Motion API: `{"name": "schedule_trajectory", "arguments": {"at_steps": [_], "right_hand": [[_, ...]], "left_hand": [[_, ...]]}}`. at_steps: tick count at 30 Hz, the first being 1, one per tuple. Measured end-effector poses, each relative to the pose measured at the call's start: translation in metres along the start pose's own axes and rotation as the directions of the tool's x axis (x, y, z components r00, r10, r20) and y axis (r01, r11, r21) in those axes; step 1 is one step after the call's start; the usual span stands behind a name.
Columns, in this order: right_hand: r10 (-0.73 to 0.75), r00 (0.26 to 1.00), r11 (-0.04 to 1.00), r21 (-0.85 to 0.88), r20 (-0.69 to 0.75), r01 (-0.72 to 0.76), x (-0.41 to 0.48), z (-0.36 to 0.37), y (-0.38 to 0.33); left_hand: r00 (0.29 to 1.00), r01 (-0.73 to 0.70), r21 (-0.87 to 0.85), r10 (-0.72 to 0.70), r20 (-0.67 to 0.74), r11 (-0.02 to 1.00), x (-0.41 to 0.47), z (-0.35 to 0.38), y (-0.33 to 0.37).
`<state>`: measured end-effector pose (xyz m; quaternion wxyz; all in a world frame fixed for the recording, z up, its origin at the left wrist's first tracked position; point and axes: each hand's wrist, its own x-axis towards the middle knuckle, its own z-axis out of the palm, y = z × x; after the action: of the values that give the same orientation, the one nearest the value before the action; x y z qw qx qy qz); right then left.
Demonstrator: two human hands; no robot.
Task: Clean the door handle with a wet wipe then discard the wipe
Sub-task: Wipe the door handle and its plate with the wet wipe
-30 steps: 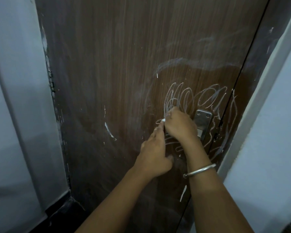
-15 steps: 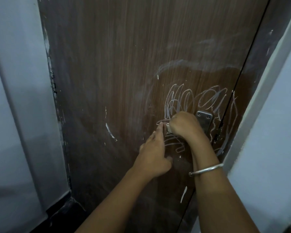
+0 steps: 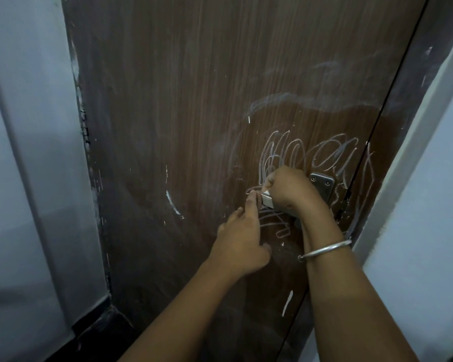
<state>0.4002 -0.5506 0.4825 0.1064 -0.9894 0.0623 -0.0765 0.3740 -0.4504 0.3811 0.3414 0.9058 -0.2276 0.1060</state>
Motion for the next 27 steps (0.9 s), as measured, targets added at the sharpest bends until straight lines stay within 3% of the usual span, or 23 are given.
{"name": "schedule_trajectory", "arguments": {"at_steps": [5,12,15,17,21,27], "right_hand": [[0.041,0.998,0.986,-0.160,-0.047,-0.048,-0.002,0.001,0.008],[-0.040,0.980,0.984,0.164,-0.194,0.072,-0.003,0.014,0.008],[-0.066,0.980,0.992,0.093,-0.186,0.085,-0.004,0.018,0.009],[-0.017,0.982,1.000,-0.023,-0.189,0.013,-0.006,0.016,0.014],[0.068,0.987,0.974,-0.205,-0.143,-0.096,-0.012,0.005,0.034],[0.076,0.976,0.988,-0.114,-0.202,-0.101,-0.008,0.005,0.027]], "left_hand": [[0.999,0.002,0.058,0.000,-0.039,0.998,0.000,0.004,0.002],[0.998,-0.036,0.001,0.036,-0.055,0.999,0.000,0.004,0.005],[0.997,-0.005,0.108,0.014,-0.077,0.994,0.000,0.006,0.007],[0.995,0.010,0.177,0.009,-0.102,0.984,0.000,0.007,0.009],[0.998,0.001,0.136,0.008,-0.068,0.991,0.001,0.006,0.004],[0.998,-0.011,0.070,0.014,-0.055,0.998,0.004,0.007,0.007]]}}
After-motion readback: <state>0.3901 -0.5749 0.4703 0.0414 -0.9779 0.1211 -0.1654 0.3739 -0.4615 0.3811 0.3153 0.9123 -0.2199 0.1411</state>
